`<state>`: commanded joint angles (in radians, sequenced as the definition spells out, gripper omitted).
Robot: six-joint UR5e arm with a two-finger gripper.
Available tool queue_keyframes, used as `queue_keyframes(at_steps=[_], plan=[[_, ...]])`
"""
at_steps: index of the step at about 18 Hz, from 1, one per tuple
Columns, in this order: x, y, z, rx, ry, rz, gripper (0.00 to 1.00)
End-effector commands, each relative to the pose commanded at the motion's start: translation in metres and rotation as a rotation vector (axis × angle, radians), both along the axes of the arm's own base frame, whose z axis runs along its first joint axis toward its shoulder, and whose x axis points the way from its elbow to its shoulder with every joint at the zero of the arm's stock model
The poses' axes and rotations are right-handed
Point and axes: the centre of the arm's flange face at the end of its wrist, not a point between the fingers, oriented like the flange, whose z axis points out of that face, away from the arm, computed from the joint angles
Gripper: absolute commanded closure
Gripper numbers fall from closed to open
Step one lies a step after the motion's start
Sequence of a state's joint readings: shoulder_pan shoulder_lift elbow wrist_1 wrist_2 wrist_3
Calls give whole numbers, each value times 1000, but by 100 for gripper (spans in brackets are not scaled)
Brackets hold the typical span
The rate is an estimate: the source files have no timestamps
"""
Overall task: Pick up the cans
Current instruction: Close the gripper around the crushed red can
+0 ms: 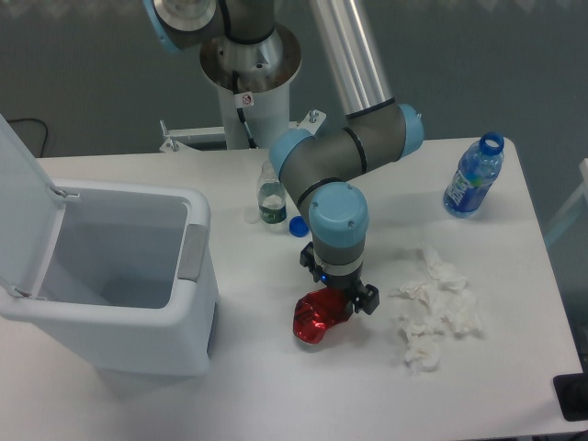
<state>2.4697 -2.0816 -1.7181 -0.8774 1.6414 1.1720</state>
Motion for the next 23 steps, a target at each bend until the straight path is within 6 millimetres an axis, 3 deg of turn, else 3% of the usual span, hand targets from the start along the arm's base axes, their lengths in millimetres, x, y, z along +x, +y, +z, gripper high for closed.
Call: queue_keyframes(at_steps=[19, 23], plan=[[3, 3, -10, -9, -12, 1, 0], [2, 3, -8, -7, -9, 2, 12]])
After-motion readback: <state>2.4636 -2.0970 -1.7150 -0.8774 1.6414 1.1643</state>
